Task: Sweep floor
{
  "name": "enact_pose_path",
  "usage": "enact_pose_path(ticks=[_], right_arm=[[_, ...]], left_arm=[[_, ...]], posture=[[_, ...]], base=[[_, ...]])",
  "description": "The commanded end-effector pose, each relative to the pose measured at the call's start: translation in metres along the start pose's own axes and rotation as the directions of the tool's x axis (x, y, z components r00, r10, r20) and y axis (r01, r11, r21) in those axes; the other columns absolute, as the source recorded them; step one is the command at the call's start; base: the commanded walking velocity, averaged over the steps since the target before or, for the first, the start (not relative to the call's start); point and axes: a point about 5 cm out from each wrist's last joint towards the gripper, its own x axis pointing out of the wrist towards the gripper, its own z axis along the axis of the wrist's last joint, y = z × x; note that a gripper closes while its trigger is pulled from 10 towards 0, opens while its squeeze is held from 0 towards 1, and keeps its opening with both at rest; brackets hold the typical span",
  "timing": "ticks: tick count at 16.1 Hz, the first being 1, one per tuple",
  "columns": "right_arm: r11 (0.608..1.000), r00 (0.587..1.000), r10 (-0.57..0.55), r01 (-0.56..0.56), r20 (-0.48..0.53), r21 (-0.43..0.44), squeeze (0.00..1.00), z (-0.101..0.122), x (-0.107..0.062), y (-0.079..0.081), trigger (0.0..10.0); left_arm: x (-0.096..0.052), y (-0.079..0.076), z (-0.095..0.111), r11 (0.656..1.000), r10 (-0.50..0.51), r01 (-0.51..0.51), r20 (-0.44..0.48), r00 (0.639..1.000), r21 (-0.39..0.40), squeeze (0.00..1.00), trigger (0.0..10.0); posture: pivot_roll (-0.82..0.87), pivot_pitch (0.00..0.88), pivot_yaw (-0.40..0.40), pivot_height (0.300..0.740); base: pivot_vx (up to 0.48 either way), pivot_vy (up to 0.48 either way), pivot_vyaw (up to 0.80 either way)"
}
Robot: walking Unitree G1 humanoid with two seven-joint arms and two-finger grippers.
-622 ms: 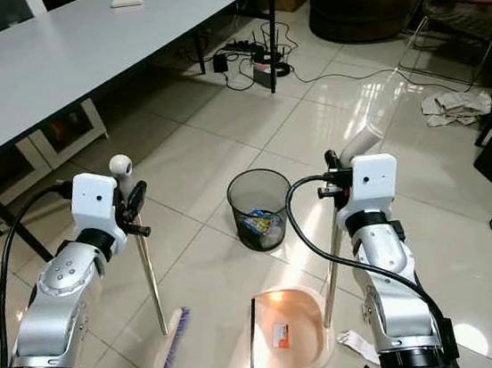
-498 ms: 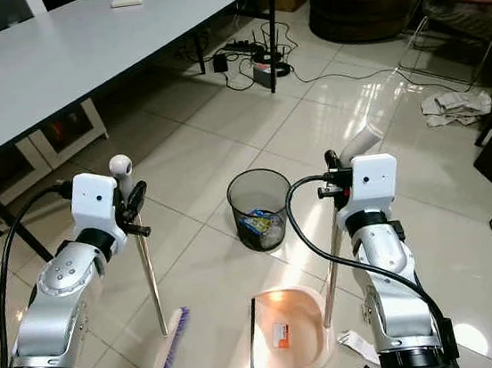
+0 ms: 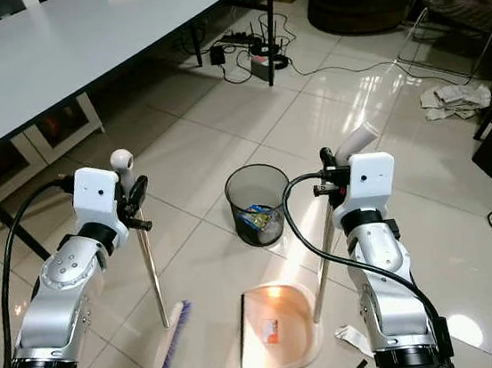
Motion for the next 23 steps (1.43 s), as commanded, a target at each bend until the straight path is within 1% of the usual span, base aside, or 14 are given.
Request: enact_pose_path(ticks=[1, 5, 7, 10, 13, 16, 17, 19, 21, 23], right_arm=[[1.000, 0.999, 0.011, -0.011, 0.045, 0.003, 0.00, 0.008, 0.002, 0.002, 10.0], [1.000, 0.999, 0.016, -0.016, 0.046, 0.017, 0.00, 0.006, -0.001, 0.006, 10.0], [1.000, 0.999, 0.011, -0.012, 0.042, 0.013, 0.00, 0.006, -0.002, 0.005, 10.0], [1.000, 0.999, 0.007, -0.008, 0.035, 0.017, 0.00, 0.004, -0.004, 0.003, 10.0], [1.000, 0.999, 0.014, -0.015, 0.042, 0.025, 0.00, 0.004, -0.004, 0.005, 10.0], [1.000, 0.999, 0.010, -0.011, 0.038, 0.008, 0.00, 0.005, -0.003, 0.005, 10.0], [1.000, 1.000, 0.003, -0.003, 0.023, 0.007, 0.00, 0.003, -0.003, 0.005, 10.0], [1.000, 1.000, -0.011, 0.011, 0.023, -0.004, 0.00, 0.000, -0.005, 0.003, 10.0], [0.997, 0.998, -0.058, 0.057, -0.003, -0.059, 0.00, -0.005, -0.004, -0.002, 10.0], [0.994, 0.995, -0.097, 0.097, 0.002, -0.047, 0.00, -0.003, -0.003, -0.007, 10.0]], left_arm=[[0.000, 0.003, 0.003, 1.000, 0.024, -0.025, 0.018, 1.000, 0.018, 0.00, 10.0], [-0.002, 0.004, 0.002, 0.999, 0.024, -0.025, 0.016, 1.000, 0.023, 0.00, 10.0], [0.000, 0.002, 0.001, 0.999, 0.019, -0.020, 0.020, 1.000, 0.034, 0.00, 10.0], [0.000, -0.002, 0.000, 1.000, 0.006, -0.006, 0.017, 1.000, 0.017, 0.00, 10.0], [0.000, -0.006, 0.001, 0.999, -0.006, 0.005, 0.028, 1.000, 0.035, 0.00, 10.0], [0.000, -0.004, 0.002, 0.999, 0.001, -0.002, 0.035, 0.999, 0.041, 0.00, 10.0], [-0.001, -0.003, 0.001, 0.999, 0.005, -0.006, 0.035, 0.999, 0.043, 0.00, 10.0], [-0.002, -0.001, -0.001, 0.998, 0.012, -0.014, 0.028, 1.000, 0.066, 0.00, 10.0], [-0.003, 0.000, -0.003, 0.998, 0.003, -0.004, 0.025, 1.000, 0.064, 0.00, 10.0], [-0.002, -0.001, -0.006, 0.998, -0.011, 0.010, 0.017, 1.000, 0.062, 0.00, 10.0]], posture=[[0.05, 0.028, 0.023, 0.740], [0.05, 0.022, 0.030, 0.740], [0.04, 0.016, 0.035, 0.740], [0.04, 0.009, 0.034, 0.740], [0.04, 0.009, 0.031, 0.740], [0.04, 0.017, 0.030, 0.740], [0.04, 0.022, 0.029, 0.740], [0.05, 0.026, 0.024, 0.740], [0.03, 0.009, 0.025, 0.740], [0.03, 0.001, 0.017, 0.740]], base=[[0.000, 0.000, 0.00], [0.000, 0.000, 0.00], [0.000, 0.000, 0.00], [0.000, 0.000, 0.00], [0.000, 0.000, 0.00], [0.000, 0.000, 0.00], [0.000, 0.000, 0.00], [0.000, 0.000, 0.00], [0.000, 0.000, 0.00], [0.000, 0.000, 0.00]])
